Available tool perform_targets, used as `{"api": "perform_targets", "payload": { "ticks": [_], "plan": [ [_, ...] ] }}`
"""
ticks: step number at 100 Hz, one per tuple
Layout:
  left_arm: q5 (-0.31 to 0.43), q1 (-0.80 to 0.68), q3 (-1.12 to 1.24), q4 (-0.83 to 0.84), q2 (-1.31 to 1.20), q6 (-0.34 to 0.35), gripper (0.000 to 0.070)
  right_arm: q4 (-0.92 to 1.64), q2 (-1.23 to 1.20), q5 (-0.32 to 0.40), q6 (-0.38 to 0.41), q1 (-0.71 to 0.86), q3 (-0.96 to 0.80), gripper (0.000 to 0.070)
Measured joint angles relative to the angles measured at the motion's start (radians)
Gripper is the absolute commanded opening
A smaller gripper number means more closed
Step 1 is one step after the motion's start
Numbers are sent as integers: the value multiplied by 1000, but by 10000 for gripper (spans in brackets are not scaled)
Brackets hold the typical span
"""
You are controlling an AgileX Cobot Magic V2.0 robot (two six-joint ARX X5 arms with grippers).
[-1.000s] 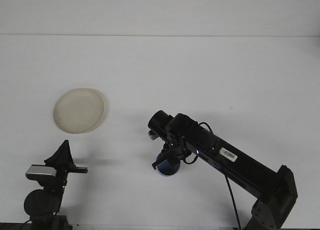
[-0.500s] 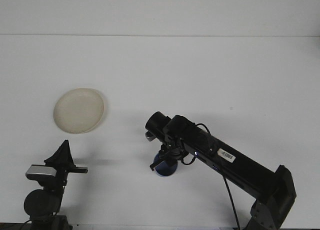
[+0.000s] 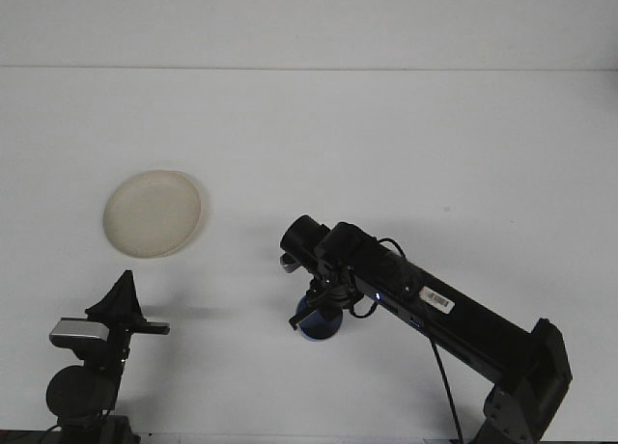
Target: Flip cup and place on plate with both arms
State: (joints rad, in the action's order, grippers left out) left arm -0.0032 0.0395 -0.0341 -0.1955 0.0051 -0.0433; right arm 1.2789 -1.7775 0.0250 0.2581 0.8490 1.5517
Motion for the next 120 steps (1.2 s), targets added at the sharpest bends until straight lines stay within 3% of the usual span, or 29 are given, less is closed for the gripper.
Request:
{"api": "perform_targets", "payload": {
  "ticks": [9, 21, 30, 54, 103, 120],
  "plan": [
    [0, 0, 0, 0, 0, 0, 12, 0, 0, 0, 0, 0, 0, 36],
    [0, 0, 0, 0, 0, 0, 12, 0, 0, 0, 0, 0, 0, 238],
    [0, 0, 0, 0, 0, 0, 12, -1, 0, 0, 0, 0, 0, 339],
    [0, 0, 0, 0, 0, 0, 12, 4, 0, 0, 0, 0, 0, 490],
    [0, 0, 0, 0, 0, 0, 12, 63, 98, -30, -21, -74, 72, 495],
    [0, 0, 0, 0, 0, 0, 12, 63, 218, -124, -54, -187, 79, 493]
  ]
}}
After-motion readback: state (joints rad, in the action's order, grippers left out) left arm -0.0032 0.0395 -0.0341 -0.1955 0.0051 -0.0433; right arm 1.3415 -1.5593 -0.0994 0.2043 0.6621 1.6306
